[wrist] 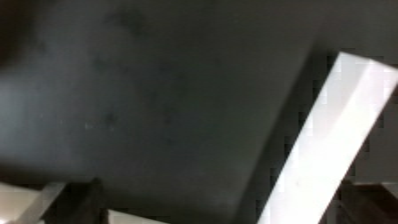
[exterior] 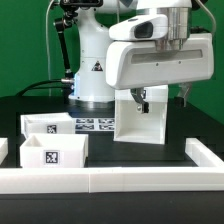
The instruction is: Assemble drawer
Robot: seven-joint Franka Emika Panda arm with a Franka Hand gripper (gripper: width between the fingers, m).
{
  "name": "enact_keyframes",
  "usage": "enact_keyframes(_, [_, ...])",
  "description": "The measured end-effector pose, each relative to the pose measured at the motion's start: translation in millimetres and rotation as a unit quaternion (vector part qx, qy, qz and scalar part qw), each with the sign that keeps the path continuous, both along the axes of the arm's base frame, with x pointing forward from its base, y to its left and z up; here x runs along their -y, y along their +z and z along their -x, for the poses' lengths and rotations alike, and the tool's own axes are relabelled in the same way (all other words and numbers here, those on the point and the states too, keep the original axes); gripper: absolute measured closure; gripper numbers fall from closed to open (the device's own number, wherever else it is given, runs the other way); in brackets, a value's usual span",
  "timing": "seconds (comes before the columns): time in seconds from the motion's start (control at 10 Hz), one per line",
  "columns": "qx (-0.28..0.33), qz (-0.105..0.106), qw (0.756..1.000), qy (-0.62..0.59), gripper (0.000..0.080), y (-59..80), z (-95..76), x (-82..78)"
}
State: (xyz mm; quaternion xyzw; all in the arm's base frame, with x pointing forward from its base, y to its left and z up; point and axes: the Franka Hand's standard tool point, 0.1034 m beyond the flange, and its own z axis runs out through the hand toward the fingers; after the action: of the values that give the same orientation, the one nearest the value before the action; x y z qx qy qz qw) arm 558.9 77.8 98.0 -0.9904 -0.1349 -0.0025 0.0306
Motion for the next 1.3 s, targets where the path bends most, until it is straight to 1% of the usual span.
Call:
enact_keyframes(0.3, [-0.008,-0.004,0.995,-0.095,0.015,-0.3,1.9,-2.8])
enact_keyframes(0.5, [-0.02,0.002,0.991,-0.133,0.015,-1.3,26.9,-6.3])
enact_keyframes(0.6, [-0.022,0.004,0.99,-0.143,0.015,2.7,35.6,-8.8])
enact_keyframes(0.8, [-0.019,0.009,0.988,-0.15,0.015,17.4,52.2,-13.3])
enact_keyframes(0.9, [-0.018,0.011,0.988,-0.152,0.015,27.9,63.2,-16.8])
enact_keyframes(1.0, [-0.014,0.013,0.989,-0.15,0.015,37.8,71.0,-16.4])
enact_keyframes(1.1, [-0.009,0.014,0.989,-0.148,0.015,45.0,74.9,-15.2])
enact_keyframes(1.3, [-0.009,0.014,0.989,-0.148,0.015,44.2,75.3,-15.2])
